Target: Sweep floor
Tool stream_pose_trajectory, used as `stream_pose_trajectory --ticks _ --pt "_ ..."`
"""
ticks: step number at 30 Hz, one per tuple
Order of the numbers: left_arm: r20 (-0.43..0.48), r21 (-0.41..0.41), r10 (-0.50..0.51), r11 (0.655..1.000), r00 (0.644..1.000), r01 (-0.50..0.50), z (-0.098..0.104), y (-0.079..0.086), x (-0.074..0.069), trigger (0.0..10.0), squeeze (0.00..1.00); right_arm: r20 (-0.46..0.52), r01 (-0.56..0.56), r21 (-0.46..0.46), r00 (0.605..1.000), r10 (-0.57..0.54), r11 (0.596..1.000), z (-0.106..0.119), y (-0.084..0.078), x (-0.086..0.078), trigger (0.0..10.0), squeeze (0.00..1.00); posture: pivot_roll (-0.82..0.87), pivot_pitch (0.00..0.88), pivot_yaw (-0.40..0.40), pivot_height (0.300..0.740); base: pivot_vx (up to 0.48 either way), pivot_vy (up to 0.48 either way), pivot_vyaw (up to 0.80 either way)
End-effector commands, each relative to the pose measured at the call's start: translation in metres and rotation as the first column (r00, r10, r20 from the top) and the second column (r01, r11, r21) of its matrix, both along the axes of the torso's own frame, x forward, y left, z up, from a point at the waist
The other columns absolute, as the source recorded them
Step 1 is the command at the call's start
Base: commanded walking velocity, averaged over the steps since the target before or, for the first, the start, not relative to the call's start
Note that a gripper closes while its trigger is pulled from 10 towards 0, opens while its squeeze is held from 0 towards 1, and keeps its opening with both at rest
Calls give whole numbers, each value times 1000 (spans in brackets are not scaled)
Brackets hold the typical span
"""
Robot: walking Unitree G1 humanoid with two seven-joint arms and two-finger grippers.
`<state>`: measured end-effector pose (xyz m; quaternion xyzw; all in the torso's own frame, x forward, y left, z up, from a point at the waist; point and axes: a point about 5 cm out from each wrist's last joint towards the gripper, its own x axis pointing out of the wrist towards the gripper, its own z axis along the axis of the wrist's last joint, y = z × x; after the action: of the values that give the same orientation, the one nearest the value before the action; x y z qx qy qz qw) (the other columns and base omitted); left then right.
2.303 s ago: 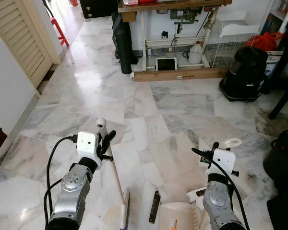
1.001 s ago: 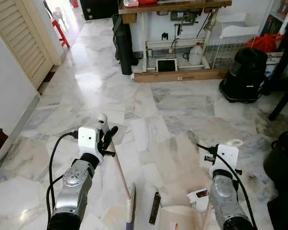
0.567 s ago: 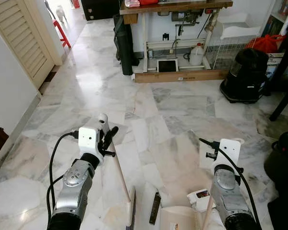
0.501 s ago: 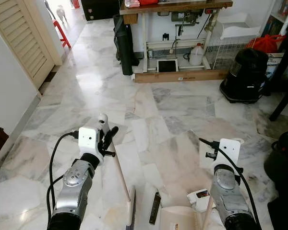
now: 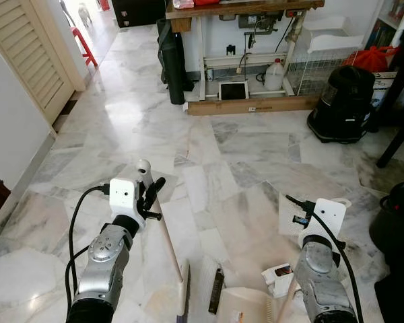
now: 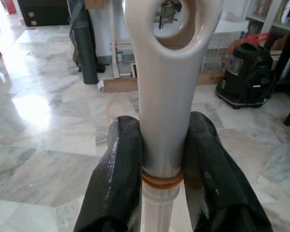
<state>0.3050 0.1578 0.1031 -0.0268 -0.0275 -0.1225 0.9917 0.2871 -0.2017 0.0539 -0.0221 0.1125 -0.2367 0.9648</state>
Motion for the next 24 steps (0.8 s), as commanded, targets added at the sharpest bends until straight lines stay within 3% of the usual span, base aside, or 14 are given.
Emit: stream_pose_trajectory --ticks 1,11,24 --pt "44 -8 20 1000 999 -19 10 4 2 10000 0 66 -12 -5 998 12 1000 13 2 3 10000 0 115 27 91 740 0 0 0" --pt "45 -9 19 1000 999 -19 10 4 3 10000 0 110 -57 -47 992 62 997 23 7 7 10000 0 112 27 90 740 0 0 0" --pt "46 -10 21 1000 999 -20 10 3 3 10000 0 123 -123 -87 983 133 989 10 15 1 10000 0 115 28 91 740 0 0 0"
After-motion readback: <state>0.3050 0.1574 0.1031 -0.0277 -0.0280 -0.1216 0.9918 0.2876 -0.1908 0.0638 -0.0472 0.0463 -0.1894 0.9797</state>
